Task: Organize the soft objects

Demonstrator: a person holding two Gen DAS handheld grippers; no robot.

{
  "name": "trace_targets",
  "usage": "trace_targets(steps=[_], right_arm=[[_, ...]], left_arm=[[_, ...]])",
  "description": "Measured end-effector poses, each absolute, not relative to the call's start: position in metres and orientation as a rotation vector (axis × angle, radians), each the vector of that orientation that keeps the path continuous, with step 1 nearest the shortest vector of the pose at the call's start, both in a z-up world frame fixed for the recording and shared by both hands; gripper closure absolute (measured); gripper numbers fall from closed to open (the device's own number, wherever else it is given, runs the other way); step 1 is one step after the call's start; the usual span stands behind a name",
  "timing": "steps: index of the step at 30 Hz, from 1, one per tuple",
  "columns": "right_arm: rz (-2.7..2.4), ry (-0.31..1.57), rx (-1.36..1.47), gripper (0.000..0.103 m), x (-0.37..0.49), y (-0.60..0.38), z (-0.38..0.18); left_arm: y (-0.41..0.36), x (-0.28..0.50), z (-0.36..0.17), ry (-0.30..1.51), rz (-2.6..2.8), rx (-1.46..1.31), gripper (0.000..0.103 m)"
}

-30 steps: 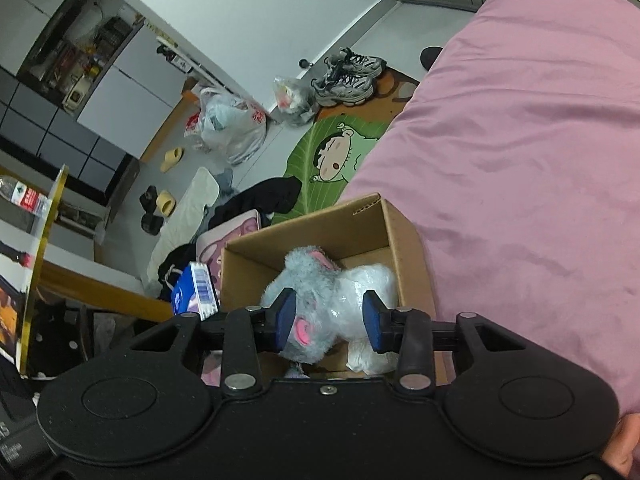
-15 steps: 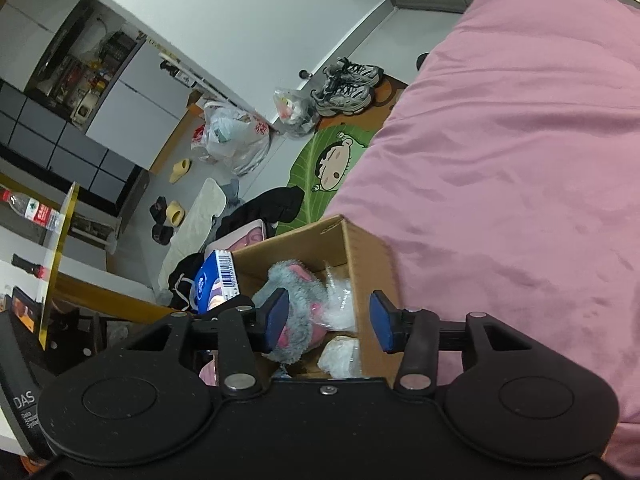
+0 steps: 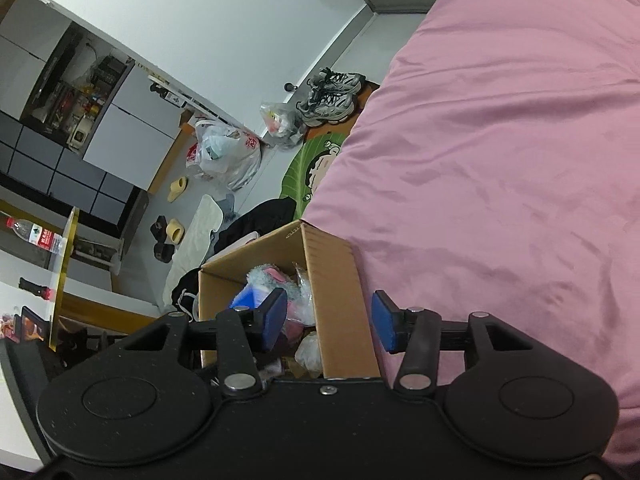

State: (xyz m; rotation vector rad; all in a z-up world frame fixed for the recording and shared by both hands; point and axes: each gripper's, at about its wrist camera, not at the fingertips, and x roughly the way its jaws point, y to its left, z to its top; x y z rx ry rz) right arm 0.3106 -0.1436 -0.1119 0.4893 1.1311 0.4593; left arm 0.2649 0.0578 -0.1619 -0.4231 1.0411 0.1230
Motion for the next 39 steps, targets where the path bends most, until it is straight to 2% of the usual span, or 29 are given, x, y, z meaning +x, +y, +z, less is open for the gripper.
trace_targets(steps=[7,10,15,18,20,23,24,26,29,33,39], right_arm=[[0.463,1.120,0.504,0.055,0.302,-0.154,-0.107],[0.473,1.113,0.502,0.054,0.297,-0.155,-0.103],[0.485,1.106,0.491,0.047,0.288,-0.157,-0.097],[0.495,1.094,0.479,0.044,0.281,-0.157,-0.091],[0.498,1.082,0.470,0.036,0.276,-0.156,-0.086],[0.503,1.054,0.446,0.030,0.268,-0.158,-0.079],[0.507,1.048,0.440,0.021,0.266,-0.158,-0.076],[0.508,1.026,0.429,0.011,0.260,-0.159,-0.070],[0.508,0.999,0.391,0.002,0.252,-0.158,-0.062],[0.510,0.983,0.358,0.000,0.242,-0.156,-0.056],[0.504,0.974,0.310,0.000,0.226,-0.152,-0.049]], left_arm=[[0.052,0.253,-0.156,1.048,0.129,-0.432,0.040],[0.052,0.246,-0.146,1.025,0.160,-0.419,0.040],[0.055,0.233,-0.134,1.003,0.194,-0.426,0.039],[0.055,0.226,-0.128,0.999,0.216,-0.420,0.032],[0.055,0.221,-0.123,0.994,0.225,-0.412,0.029],[0.054,0.211,-0.116,0.984,0.224,-0.416,0.022],[0.054,0.208,-0.114,0.979,0.223,-0.418,0.018],[0.053,0.203,-0.110,0.980,0.227,-0.412,0.013],[0.054,0.194,-0.105,0.977,0.217,-0.417,0.010],[0.054,0.181,-0.097,0.967,0.215,-0.412,0.003],[0.058,0.161,-0.088,0.956,0.222,-0.400,0.002]])
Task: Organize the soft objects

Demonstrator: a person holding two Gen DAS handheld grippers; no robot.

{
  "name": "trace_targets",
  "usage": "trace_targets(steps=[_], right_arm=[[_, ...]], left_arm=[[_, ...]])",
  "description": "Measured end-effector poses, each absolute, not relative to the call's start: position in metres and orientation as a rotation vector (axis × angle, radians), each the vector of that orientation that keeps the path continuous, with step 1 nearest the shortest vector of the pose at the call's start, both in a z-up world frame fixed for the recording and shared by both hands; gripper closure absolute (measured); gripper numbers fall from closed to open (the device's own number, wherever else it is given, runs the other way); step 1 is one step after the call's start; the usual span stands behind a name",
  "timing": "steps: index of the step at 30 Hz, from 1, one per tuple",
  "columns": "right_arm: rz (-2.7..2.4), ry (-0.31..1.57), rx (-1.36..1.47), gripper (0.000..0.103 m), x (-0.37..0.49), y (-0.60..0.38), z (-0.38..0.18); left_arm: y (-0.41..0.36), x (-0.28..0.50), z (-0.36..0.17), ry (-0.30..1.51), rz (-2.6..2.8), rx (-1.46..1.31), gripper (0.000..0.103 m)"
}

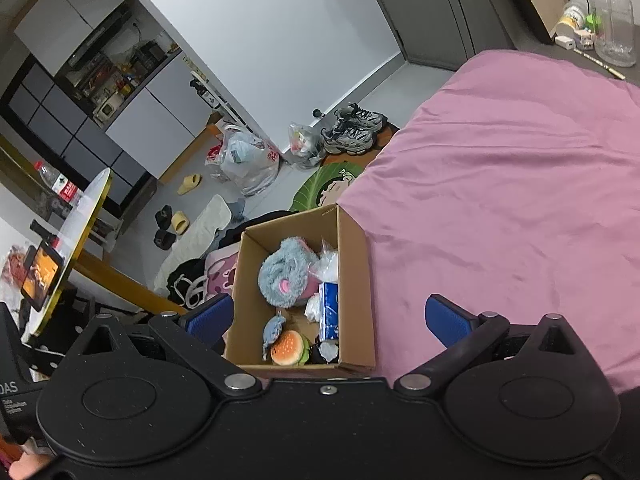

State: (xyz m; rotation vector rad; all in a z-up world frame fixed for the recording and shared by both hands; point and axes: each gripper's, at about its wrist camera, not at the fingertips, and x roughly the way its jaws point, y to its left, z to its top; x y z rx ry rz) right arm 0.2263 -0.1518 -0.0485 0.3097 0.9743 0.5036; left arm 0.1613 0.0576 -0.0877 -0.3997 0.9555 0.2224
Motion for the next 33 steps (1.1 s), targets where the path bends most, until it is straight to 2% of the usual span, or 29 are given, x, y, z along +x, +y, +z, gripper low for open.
trace_targets(steps=[33], right_arm=[[0.433,0.885,0.095,0.000,0.150,-0.150,-0.004]], left_arm=[[0.053,0.069,-0.035,0.831,0.185,-0.345,0.000]])
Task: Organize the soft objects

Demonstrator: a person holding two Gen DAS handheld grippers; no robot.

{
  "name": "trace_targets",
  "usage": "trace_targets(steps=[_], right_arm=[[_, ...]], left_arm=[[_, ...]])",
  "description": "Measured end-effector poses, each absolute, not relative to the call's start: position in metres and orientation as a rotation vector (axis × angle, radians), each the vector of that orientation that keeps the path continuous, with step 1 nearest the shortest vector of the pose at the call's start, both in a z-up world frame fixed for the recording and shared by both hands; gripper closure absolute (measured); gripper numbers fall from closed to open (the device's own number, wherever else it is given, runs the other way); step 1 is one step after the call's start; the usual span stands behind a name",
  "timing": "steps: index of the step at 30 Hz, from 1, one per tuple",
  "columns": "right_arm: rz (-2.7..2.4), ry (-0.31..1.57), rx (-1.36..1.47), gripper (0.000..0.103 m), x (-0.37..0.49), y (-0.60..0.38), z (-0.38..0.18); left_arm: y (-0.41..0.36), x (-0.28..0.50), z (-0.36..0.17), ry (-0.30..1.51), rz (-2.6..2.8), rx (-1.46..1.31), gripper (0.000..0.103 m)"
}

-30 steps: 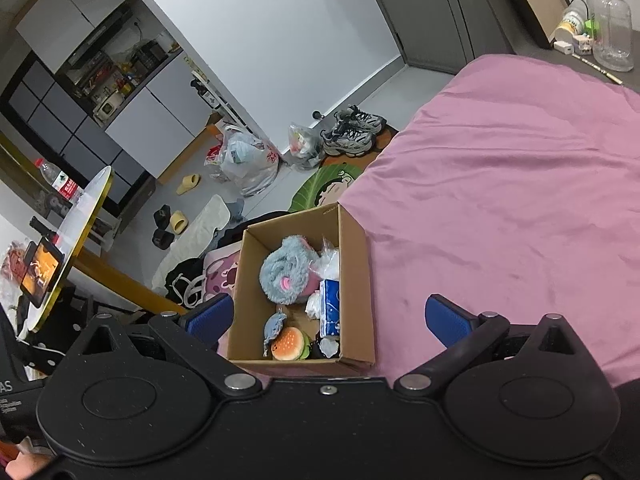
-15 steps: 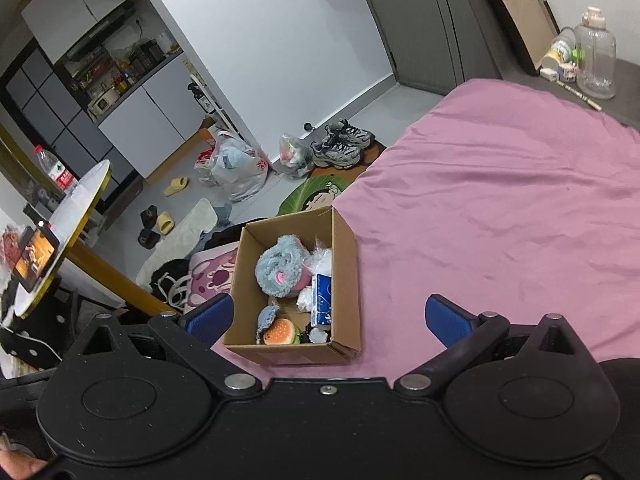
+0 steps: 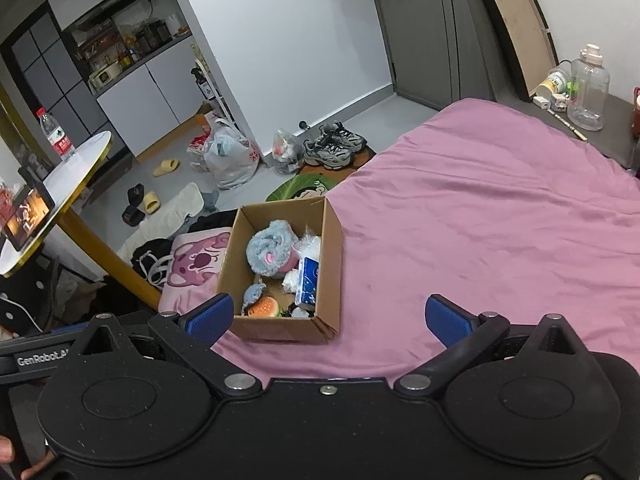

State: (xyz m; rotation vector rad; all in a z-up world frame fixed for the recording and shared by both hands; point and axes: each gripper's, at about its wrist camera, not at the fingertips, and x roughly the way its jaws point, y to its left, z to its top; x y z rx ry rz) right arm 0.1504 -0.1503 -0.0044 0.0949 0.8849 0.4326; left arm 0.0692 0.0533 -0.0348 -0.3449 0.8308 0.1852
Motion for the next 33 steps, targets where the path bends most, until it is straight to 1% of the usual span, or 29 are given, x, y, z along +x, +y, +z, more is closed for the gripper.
trace_targets(steps=[17,33], right_arm=[[0.424,0.818,0.074,0.000,0.102,-0.162,0.014],[0.416,0.749,0.080,0.000,0.057,-0.173,0.029]], left_arm=[[0.035,0.018,-0.018,0.776,0.135,-0.265,0.000],[0.021,-0.043,0.001,0.685,0.105,-0.211,0.000]])
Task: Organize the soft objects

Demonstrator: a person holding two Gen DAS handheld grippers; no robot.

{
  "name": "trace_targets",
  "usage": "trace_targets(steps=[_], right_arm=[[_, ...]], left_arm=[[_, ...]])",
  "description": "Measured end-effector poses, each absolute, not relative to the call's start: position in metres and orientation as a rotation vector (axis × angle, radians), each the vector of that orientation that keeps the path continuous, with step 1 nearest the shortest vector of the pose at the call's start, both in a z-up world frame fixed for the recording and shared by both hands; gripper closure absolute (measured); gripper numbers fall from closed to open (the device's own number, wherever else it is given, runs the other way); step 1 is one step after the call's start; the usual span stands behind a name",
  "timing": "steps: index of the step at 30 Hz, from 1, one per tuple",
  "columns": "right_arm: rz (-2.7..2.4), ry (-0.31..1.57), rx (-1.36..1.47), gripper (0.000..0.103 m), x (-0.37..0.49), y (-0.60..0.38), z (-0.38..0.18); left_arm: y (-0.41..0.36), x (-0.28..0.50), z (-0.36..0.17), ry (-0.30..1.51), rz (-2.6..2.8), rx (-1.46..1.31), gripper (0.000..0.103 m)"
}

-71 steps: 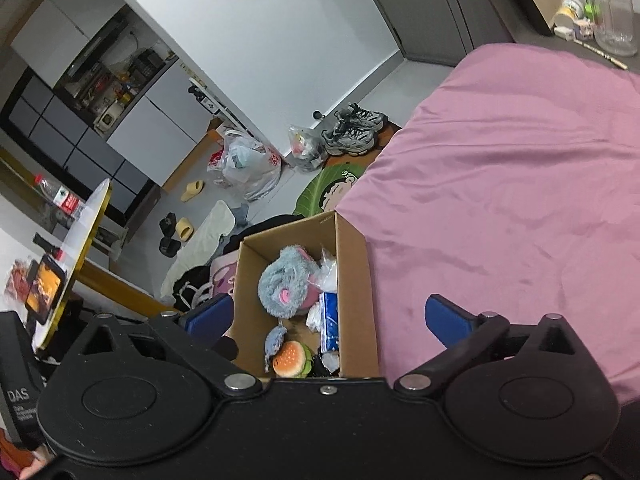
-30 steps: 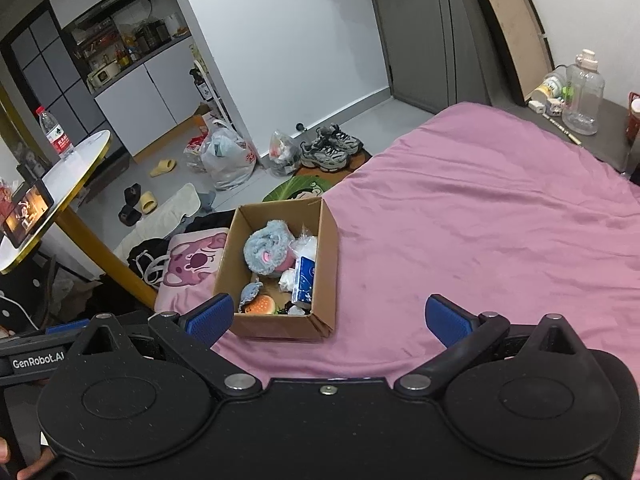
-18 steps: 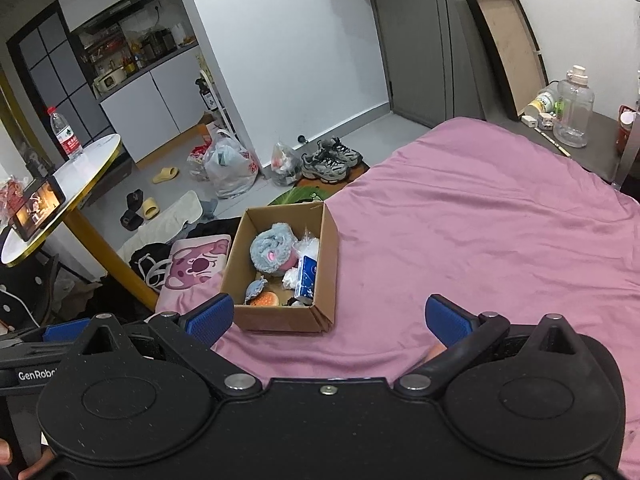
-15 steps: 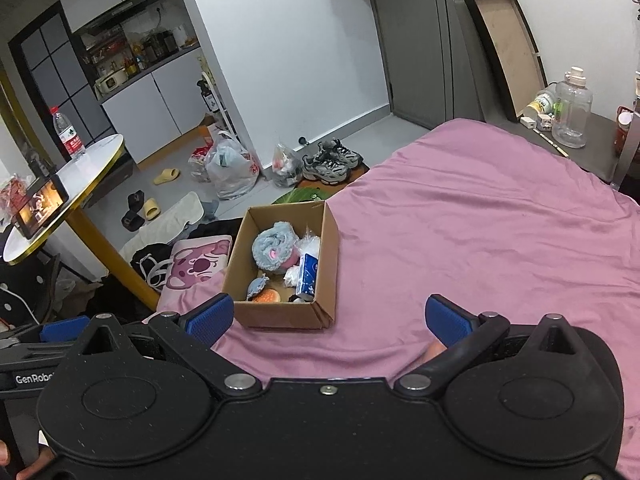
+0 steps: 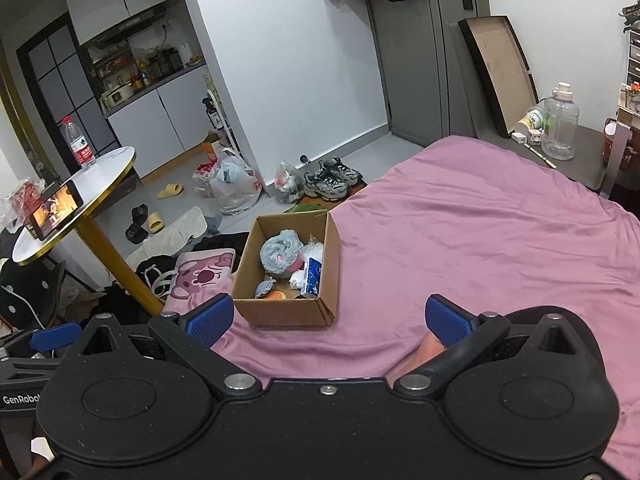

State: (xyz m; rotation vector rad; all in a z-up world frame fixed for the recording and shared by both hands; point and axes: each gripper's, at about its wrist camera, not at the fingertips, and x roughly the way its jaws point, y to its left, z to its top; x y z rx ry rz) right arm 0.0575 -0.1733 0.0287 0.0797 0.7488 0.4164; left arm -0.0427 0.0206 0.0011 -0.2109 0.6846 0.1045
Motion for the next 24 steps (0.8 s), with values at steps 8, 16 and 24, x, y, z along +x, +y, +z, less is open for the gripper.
trace_targets(steps=[8,16,24], right_arm=[[0.418,0.746,0.066,0.000,0.041,-0.174,0.023],[0.422,0.759,0.067,0.000,0.038,-0.176,0.018],[0.422,0.760,0.064,0.000,0.037,-0.176,0.017]], left_arm=[[0.017,-0.056,0.001,0.668,0.096,-0.207,0.000],[0.017,-0.061,-0.003,0.669,0.098,-0.217,0.000],[0.018,-0.061,-0.005,0.675,0.104,-0.225,0.000]])
